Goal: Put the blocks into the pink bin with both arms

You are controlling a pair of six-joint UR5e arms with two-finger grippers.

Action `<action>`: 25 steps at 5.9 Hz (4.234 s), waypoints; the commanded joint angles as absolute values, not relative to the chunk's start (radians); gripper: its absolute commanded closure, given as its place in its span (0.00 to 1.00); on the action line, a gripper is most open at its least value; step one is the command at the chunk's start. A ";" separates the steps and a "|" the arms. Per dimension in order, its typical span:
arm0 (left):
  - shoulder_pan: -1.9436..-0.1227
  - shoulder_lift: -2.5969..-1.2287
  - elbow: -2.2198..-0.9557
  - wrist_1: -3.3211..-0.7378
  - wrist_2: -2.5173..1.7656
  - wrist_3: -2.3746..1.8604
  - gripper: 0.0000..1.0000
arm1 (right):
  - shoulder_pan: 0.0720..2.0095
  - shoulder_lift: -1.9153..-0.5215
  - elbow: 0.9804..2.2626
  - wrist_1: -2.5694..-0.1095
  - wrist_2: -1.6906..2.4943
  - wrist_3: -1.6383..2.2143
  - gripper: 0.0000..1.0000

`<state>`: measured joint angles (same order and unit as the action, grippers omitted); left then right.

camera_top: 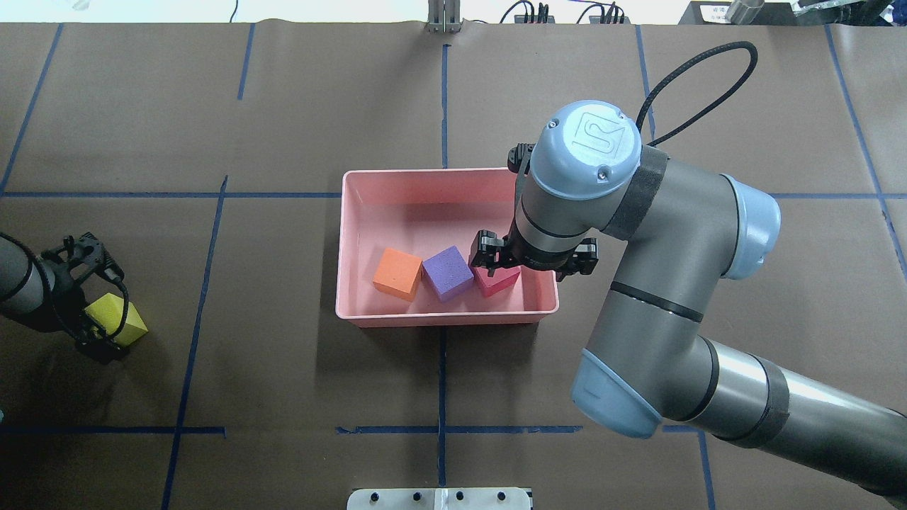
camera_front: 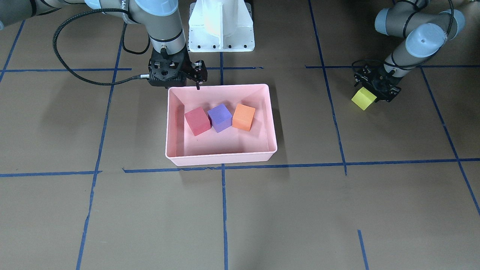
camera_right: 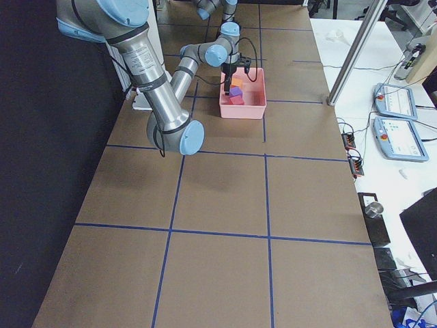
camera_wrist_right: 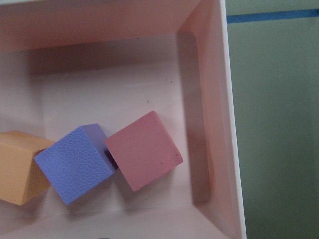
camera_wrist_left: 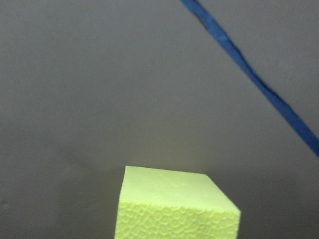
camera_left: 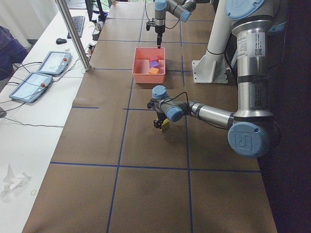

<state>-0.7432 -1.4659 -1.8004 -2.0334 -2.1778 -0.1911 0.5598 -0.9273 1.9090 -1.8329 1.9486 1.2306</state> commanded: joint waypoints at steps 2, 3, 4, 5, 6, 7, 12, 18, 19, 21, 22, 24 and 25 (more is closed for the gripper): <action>-0.755 -1.497 -1.818 -2.020 -2.247 -0.192 0.52 | 0.619 -0.943 1.927 -1.835 1.957 1.113 0.00; -0.814 -1.541 -1.821 -2.007 -2.247 -0.192 0.52 | 0.667 -0.960 1.931 -1.835 1.959 1.030 0.00; -0.897 -1.662 -1.831 -1.886 -2.246 -0.195 0.52 | 0.736 -1.007 1.937 -1.830 2.012 0.912 0.00; -0.922 -1.815 -1.841 -1.726 -2.240 -0.280 0.51 | 0.808 -1.079 1.977 -1.829 2.064 0.787 0.00; -0.919 -1.967 -1.836 -1.601 -2.240 -0.404 0.51 | 0.889 -1.144 1.999 -1.827 2.122 0.652 0.00; -0.908 -2.112 -1.818 -1.509 -2.237 -0.587 0.51 | 0.996 -1.226 2.003 -1.825 2.182 0.455 0.00; -0.658 -2.528 -1.505 -1.516 -2.013 -1.075 0.00 | 1.342 -1.515 2.003 -1.825 2.307 -0.150 0.00; -1.194 -1.935 -1.692 -1.500 -2.313 -0.104 0.00 | 1.565 -1.796 1.993 -1.822 2.307 -0.283 0.00; -1.323 -1.798 -1.690 -1.502 -2.333 0.055 0.00 | 1.566 -1.799 1.987 -1.822 2.307 -0.281 0.00; -1.448 -1.590 -1.678 -1.511 -2.329 0.152 0.00 | 1.566 -1.795 1.982 -1.822 2.312 -0.268 0.00; -1.456 -1.553 -1.677 -1.512 -2.327 0.147 0.00 | 1.566 -1.795 1.983 -1.822 2.312 -0.268 0.00; -1.512 -1.508 -1.684 -1.514 -2.315 0.146 0.00 | 1.565 -1.792 1.974 -1.818 2.313 -0.268 0.00; -1.511 -1.505 -1.675 -1.509 -2.310 0.146 0.00 | 1.565 -1.790 1.974 -1.818 2.315 -0.268 0.00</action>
